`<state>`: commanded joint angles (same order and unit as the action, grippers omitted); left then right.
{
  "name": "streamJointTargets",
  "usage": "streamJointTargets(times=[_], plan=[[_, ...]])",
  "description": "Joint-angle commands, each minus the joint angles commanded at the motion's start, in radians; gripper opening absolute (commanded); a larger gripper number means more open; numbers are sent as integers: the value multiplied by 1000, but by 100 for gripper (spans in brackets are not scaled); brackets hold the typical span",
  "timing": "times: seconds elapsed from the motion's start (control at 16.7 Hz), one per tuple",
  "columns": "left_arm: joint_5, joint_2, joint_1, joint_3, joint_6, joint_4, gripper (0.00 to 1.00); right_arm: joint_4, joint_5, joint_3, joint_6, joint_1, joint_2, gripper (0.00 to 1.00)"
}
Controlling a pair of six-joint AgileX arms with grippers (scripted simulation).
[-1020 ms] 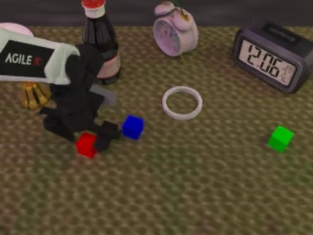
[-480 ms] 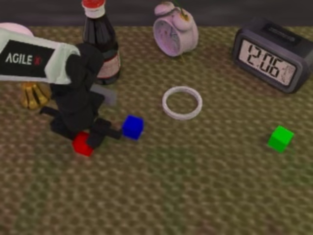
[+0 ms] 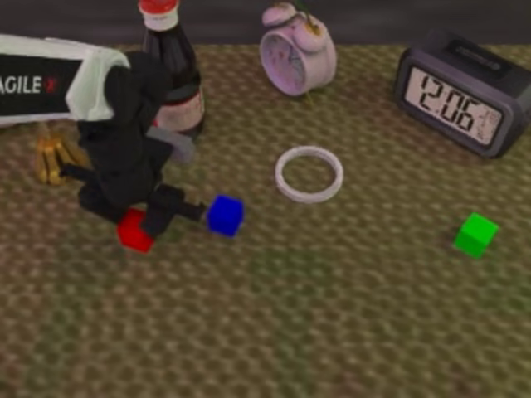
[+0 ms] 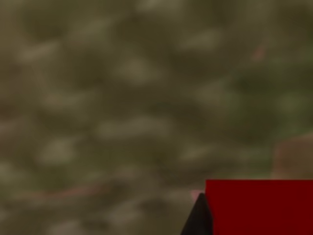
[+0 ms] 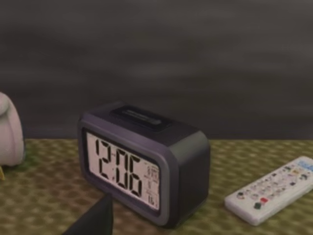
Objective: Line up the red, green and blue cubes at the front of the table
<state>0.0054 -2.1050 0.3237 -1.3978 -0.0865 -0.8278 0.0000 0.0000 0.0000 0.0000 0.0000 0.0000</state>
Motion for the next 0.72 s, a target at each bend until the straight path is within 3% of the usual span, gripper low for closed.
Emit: streamJointTargets(times=[0.24,0.54,0.72], plan=[[0,62,-10,-61,2,-123,0,0,0,0,0,0,0,100],[-1,65,-4,-62,2,-128,0,0,0,0,0,0,0,100],[-4,85,39,-40,69,-130,0,0,0,0,0,0,0,100]])
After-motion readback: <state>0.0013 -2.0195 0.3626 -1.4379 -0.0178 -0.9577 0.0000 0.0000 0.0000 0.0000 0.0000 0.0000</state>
